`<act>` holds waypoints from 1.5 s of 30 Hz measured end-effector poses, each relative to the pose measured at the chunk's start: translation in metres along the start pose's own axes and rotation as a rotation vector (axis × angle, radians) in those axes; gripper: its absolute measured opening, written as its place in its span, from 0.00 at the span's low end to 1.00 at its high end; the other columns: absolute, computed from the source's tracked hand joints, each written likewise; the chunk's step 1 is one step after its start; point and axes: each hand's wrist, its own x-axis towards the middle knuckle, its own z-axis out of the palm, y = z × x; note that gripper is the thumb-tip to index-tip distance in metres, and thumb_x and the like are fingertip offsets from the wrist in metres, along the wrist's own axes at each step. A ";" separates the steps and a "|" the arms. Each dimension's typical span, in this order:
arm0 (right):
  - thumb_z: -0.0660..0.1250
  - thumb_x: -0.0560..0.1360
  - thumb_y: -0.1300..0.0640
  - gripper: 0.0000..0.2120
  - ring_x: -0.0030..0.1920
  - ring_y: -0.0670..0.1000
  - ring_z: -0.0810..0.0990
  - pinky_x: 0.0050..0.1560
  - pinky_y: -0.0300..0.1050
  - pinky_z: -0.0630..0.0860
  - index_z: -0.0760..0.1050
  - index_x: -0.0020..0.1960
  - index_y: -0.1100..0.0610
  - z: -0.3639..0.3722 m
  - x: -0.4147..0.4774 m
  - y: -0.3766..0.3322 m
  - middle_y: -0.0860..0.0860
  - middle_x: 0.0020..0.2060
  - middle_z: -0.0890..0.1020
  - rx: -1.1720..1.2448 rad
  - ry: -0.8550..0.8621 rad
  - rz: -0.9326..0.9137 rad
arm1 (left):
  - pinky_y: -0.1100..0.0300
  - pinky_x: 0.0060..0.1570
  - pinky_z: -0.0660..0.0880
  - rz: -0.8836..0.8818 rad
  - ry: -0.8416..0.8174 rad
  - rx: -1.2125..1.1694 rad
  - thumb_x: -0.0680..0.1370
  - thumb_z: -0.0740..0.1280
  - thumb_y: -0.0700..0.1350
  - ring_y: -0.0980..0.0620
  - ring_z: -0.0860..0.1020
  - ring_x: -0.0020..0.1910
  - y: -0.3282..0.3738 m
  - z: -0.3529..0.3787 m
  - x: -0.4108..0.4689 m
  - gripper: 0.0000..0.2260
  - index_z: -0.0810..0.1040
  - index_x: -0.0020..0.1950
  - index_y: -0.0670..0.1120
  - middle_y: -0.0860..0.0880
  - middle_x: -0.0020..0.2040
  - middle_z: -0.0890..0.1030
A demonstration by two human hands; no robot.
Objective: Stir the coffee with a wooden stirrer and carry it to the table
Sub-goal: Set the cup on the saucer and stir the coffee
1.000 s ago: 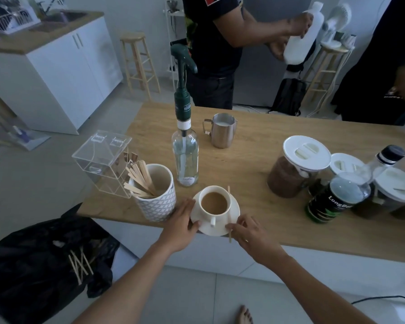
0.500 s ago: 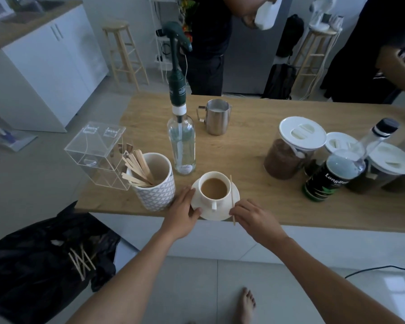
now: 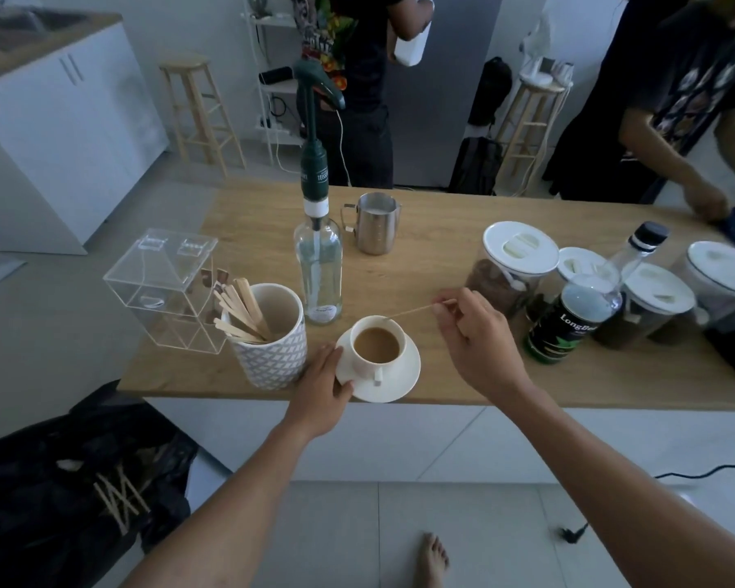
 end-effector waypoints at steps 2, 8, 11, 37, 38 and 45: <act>0.63 0.80 0.54 0.03 0.40 0.43 0.77 0.41 0.28 0.70 0.75 0.49 0.48 0.011 0.003 -0.002 0.39 0.40 0.79 0.085 -0.040 0.159 | 0.50 0.77 0.54 -0.010 -0.003 -0.007 0.80 0.64 0.47 0.48 0.55 0.79 -0.001 0.001 0.000 0.29 0.59 0.78 0.45 0.46 0.80 0.58; 0.61 0.80 0.55 0.12 0.32 0.45 0.74 0.33 0.40 0.69 0.70 0.37 0.48 0.027 0.000 0.013 0.45 0.29 0.76 0.027 -0.027 0.361 | 0.54 0.76 0.52 -0.013 -0.006 -0.022 0.80 0.64 0.48 0.48 0.53 0.79 -0.005 0.003 0.002 0.29 0.59 0.79 0.44 0.46 0.80 0.57; 0.61 0.80 0.55 0.11 0.32 0.46 0.75 0.36 0.45 0.72 0.74 0.39 0.55 0.035 0.005 0.014 0.46 0.31 0.79 0.065 -0.057 0.437 | 0.54 0.76 0.51 -0.002 -0.003 -0.026 0.80 0.64 0.47 0.48 0.53 0.79 -0.006 0.004 0.003 0.29 0.59 0.78 0.43 0.46 0.80 0.57; 0.59 0.78 0.55 0.10 0.37 0.45 0.80 0.41 0.45 0.76 0.77 0.41 0.53 0.042 0.014 0.013 0.44 0.34 0.82 0.060 -0.175 0.515 | 0.53 0.77 0.49 0.046 -0.001 -0.014 0.81 0.62 0.49 0.49 0.51 0.80 -0.011 0.005 0.001 0.29 0.57 0.79 0.44 0.46 0.81 0.55; 0.59 0.77 0.54 0.10 0.37 0.43 0.80 0.42 0.44 0.76 0.77 0.41 0.52 0.043 0.014 0.011 0.43 0.32 0.82 0.051 -0.201 0.511 | 0.53 0.77 0.49 0.047 0.002 -0.011 0.81 0.62 0.49 0.49 0.51 0.80 -0.011 0.005 0.000 0.29 0.57 0.79 0.44 0.46 0.81 0.56; 0.59 0.78 0.53 0.11 0.41 0.47 0.83 0.44 0.47 0.77 0.77 0.39 0.50 0.041 0.011 0.012 0.44 0.38 0.84 0.062 -0.179 0.494 | 0.53 0.77 0.49 0.058 0.015 0.014 0.81 0.62 0.50 0.48 0.52 0.80 -0.011 0.006 0.000 0.28 0.58 0.79 0.43 0.46 0.80 0.57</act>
